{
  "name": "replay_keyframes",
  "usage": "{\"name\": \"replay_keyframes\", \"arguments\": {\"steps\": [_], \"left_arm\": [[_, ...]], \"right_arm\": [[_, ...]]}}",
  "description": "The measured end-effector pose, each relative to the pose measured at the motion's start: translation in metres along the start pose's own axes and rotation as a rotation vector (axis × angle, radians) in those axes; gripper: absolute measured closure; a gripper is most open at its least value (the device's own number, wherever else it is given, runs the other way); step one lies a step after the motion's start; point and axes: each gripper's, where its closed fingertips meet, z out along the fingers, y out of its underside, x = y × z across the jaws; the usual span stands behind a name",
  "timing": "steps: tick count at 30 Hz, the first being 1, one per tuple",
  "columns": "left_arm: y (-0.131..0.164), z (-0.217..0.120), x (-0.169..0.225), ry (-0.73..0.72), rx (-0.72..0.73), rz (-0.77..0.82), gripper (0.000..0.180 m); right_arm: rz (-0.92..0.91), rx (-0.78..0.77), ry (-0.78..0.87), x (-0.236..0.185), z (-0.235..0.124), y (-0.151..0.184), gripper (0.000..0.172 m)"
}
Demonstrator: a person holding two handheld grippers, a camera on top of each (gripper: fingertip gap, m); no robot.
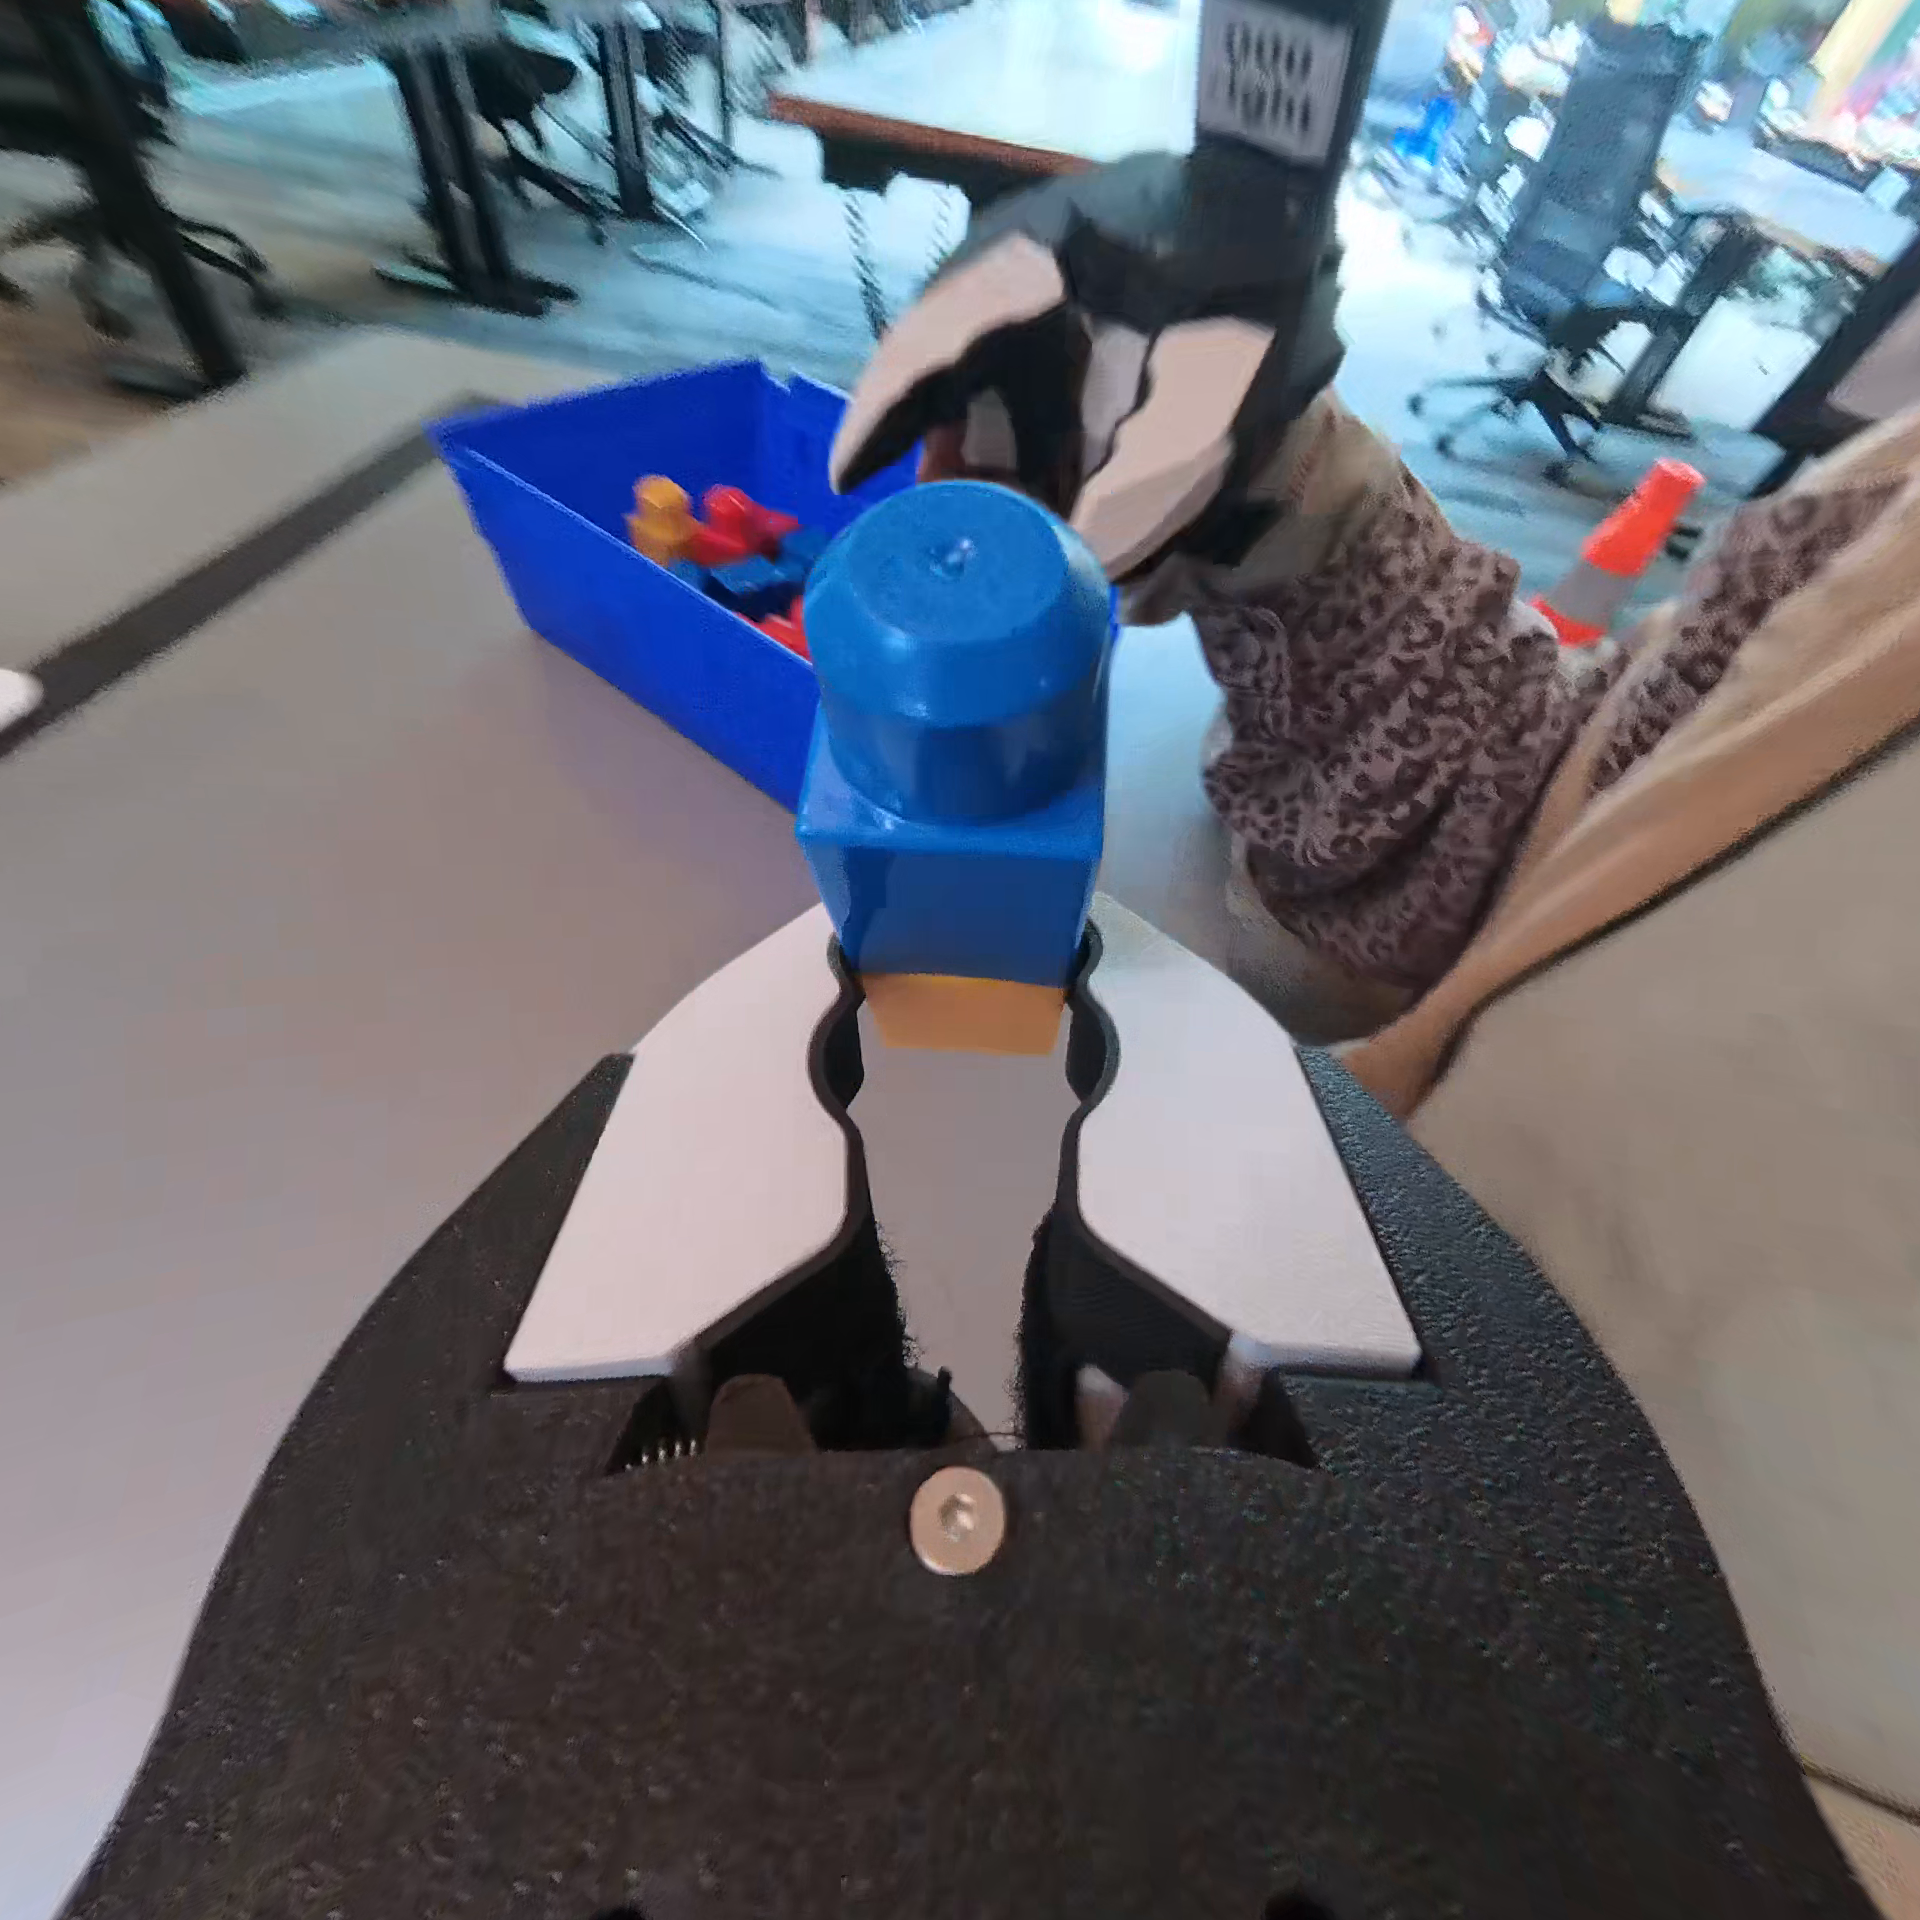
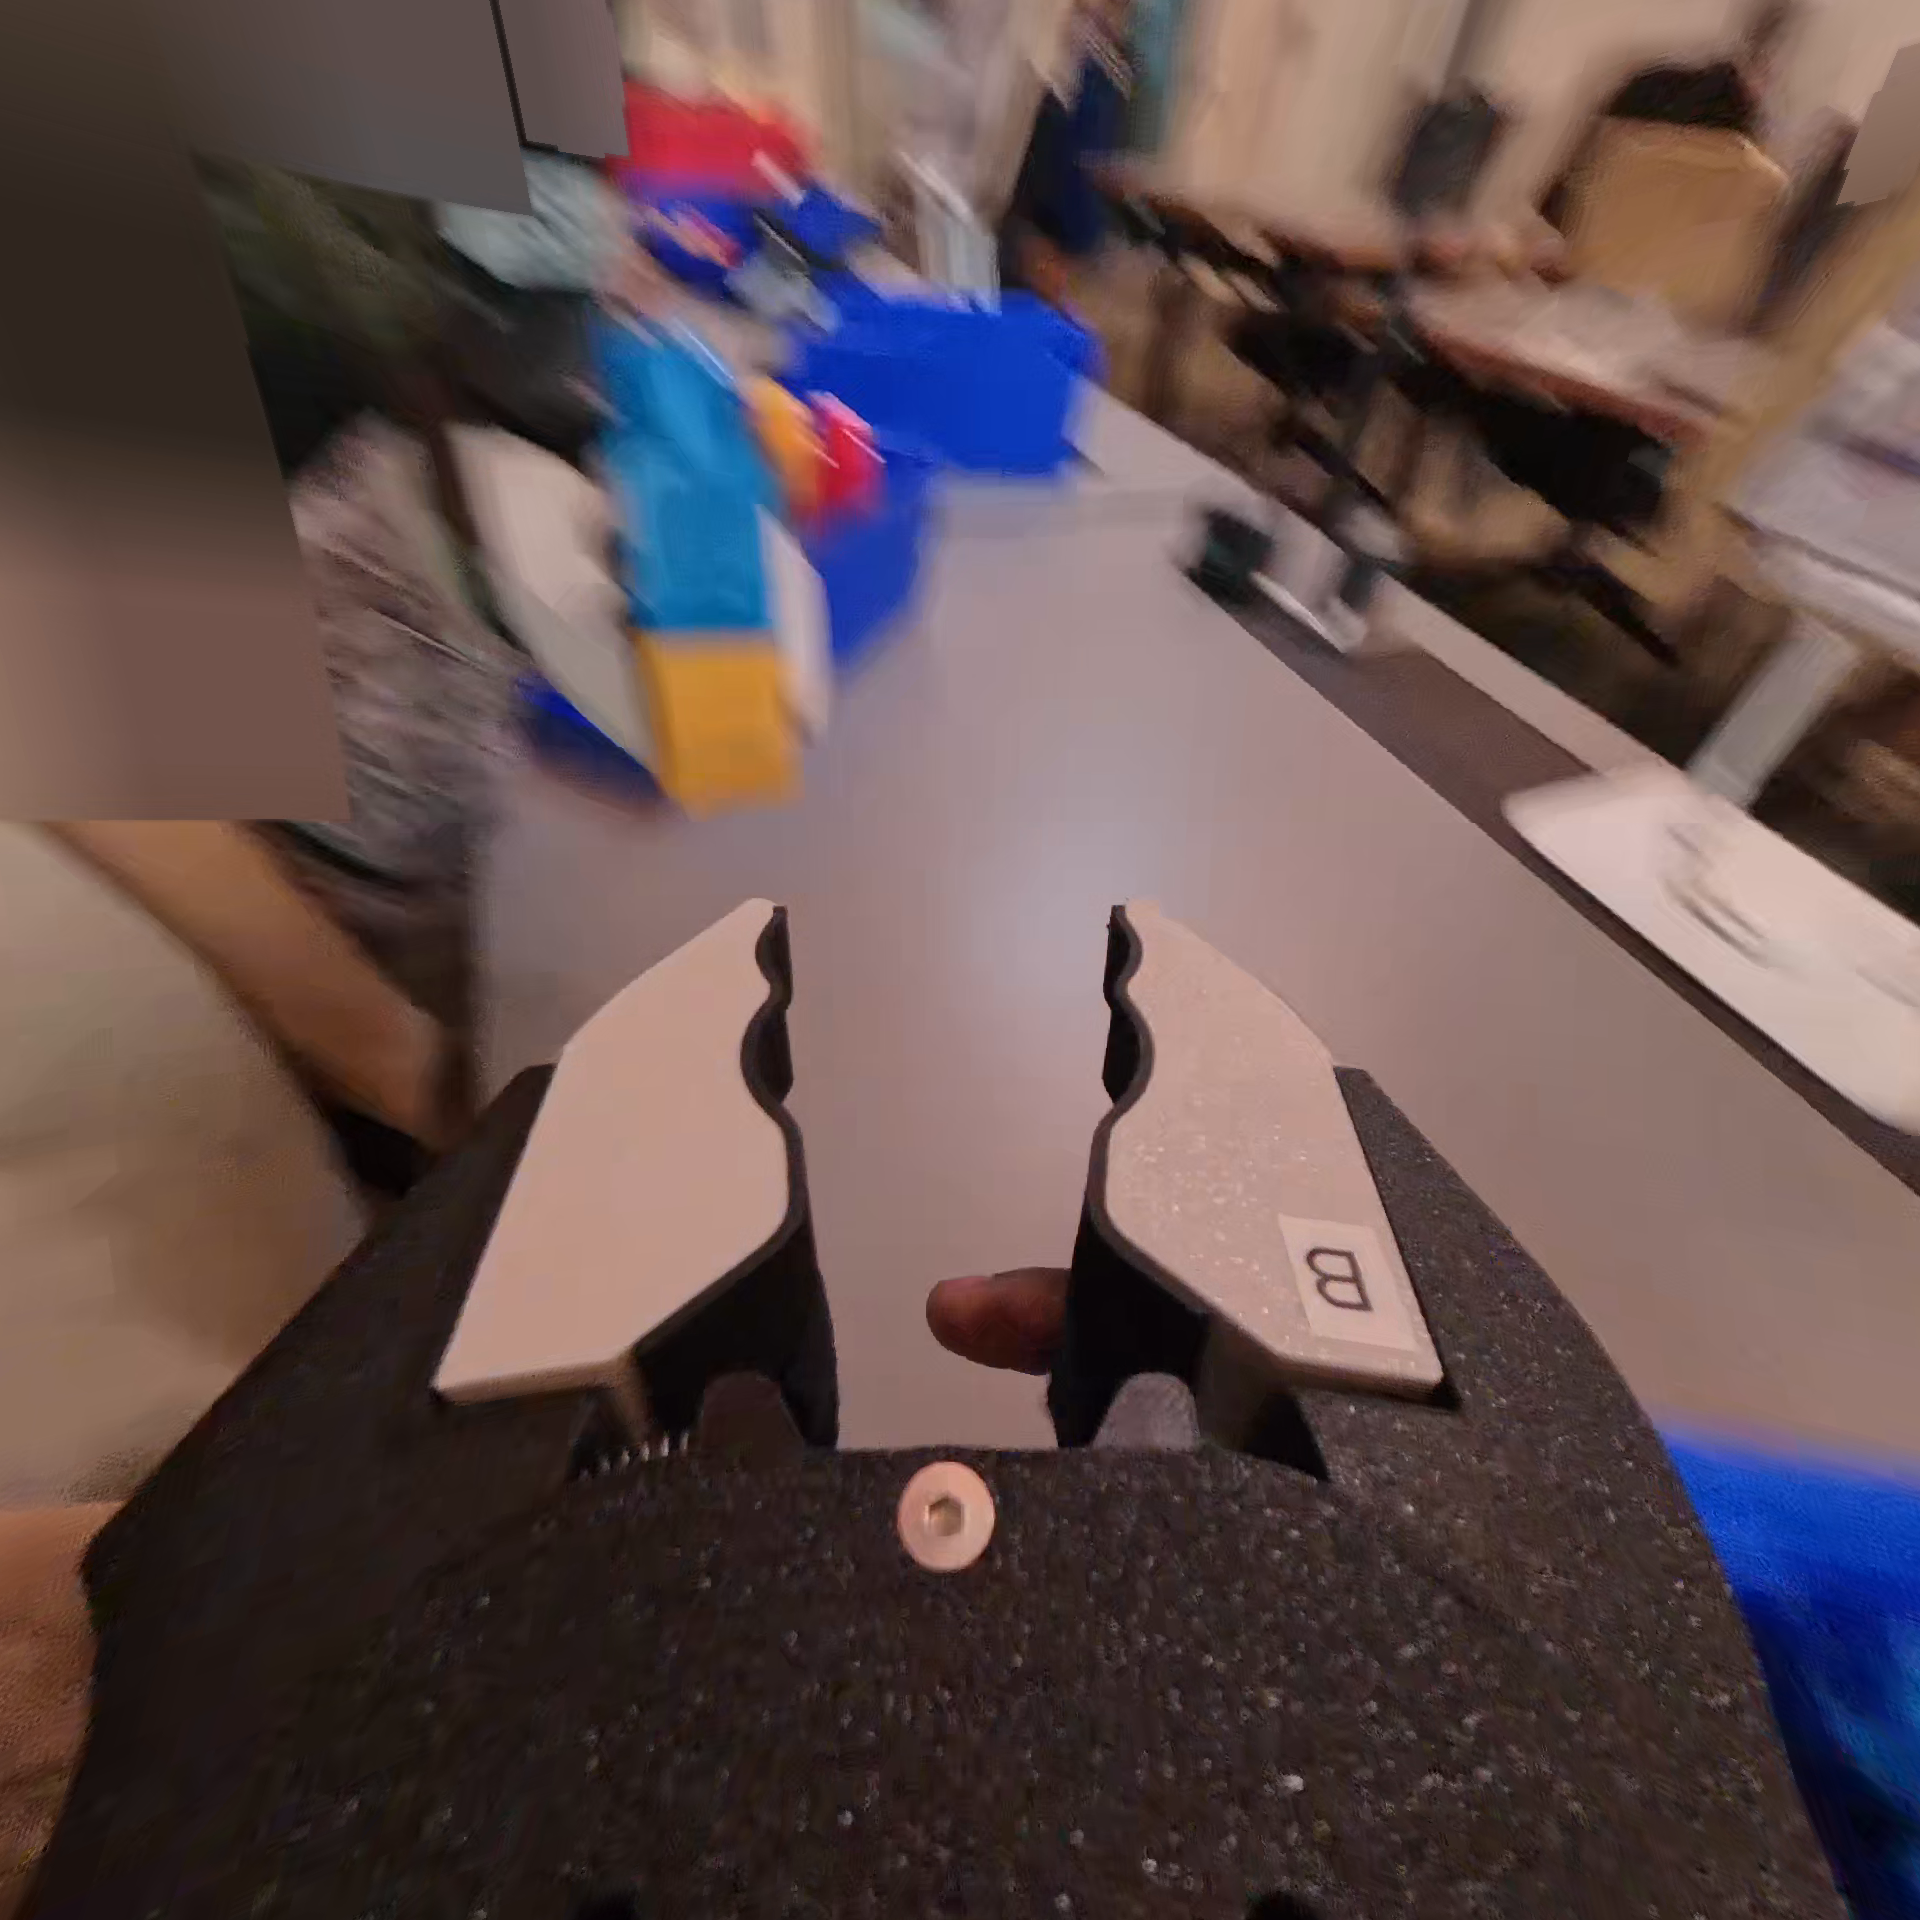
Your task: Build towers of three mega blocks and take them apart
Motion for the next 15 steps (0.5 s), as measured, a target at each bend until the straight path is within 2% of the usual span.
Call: {"name": "replay_keyframes", "arguments": {"steps": [2, 5, 7, 8, 9, 10, 12, 15], "left_arm": [[0.010, 0.013, 0.007, 0.033, -0.060, 0.009, 0.144], [0.025, 0.027, 0.014, 0.065, -0.147, 0.023, 0.144], [0.035, 0.032, 0.019, 0.088, -0.205, 0.036, 0.144], [0.040, 0.033, 0.021, 0.098, -0.232, 0.043, 0.144], [0.043, 0.033, 0.023, 0.105, -0.252, 0.053, 0.144], [0.043, 0.032, 0.022, 0.101, -0.254, 0.067, 0.144], [0.032, 0.026, 0.016, 0.062, -0.191, 0.097, 0.144], [-0.002, 0.011, 0.013, 0.052, 0.021, 0.089, 0.144]], "right_arm": [[0.006, 0.091, -0.170, -0.037, 0.022, -0.017, 0.110], [0.015, 0.117, -0.263, -0.062, 0.050, -0.018, 0.108], [0.028, 0.128, -0.293, -0.070, 0.063, -0.015, 0.115], [0.027, 0.137, -0.296, -0.071, 0.067, -0.015, 0.121], [0.013, 0.148, -0.285, -0.070, 0.068, -0.014, 0.134], [-0.013, 0.160, -0.273, -0.068, 0.067, -0.014, 0.136], [-0.028, 0.183, -0.248, -0.059, 0.060, -0.014, 0.136], [0.041, 0.272, -0.273, -0.051, 0.046, -0.025, 0.138]]}}
